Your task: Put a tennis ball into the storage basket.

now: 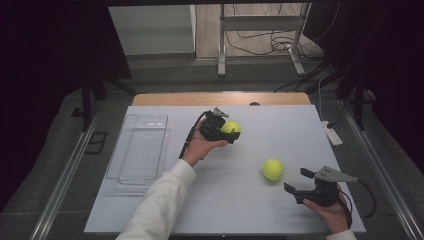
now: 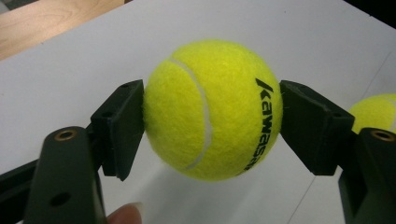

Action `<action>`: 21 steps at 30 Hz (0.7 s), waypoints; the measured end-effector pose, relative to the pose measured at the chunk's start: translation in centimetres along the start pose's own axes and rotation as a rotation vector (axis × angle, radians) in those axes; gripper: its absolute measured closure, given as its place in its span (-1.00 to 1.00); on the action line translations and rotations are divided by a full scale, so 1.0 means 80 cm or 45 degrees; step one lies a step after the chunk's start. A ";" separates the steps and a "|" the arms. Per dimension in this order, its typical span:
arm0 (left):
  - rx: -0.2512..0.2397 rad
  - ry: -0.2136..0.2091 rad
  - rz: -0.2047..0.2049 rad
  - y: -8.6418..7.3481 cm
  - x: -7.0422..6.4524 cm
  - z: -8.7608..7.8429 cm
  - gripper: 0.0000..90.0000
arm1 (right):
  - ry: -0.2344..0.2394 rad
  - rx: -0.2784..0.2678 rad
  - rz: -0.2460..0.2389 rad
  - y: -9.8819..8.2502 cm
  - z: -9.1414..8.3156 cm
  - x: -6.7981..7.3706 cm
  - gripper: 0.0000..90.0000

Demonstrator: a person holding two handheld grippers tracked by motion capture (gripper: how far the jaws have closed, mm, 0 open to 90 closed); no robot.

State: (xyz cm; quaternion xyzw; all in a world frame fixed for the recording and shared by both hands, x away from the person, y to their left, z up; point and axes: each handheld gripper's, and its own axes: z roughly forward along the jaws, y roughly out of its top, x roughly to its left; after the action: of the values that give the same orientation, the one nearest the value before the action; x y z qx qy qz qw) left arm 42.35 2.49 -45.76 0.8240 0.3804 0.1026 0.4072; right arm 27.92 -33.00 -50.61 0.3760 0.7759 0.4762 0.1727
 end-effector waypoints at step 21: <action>-0.086 -0.026 0.044 -0.008 -0.016 -0.028 -0.40 | -0.003 0.001 0.000 0.000 0.000 0.000 -0.75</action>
State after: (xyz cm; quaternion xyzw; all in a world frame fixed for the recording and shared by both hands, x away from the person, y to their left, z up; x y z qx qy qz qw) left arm 40.00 3.16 -44.61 0.8172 0.3582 0.1140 0.4369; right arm 27.90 -33.01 -50.62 0.3765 0.7760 0.4753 0.1735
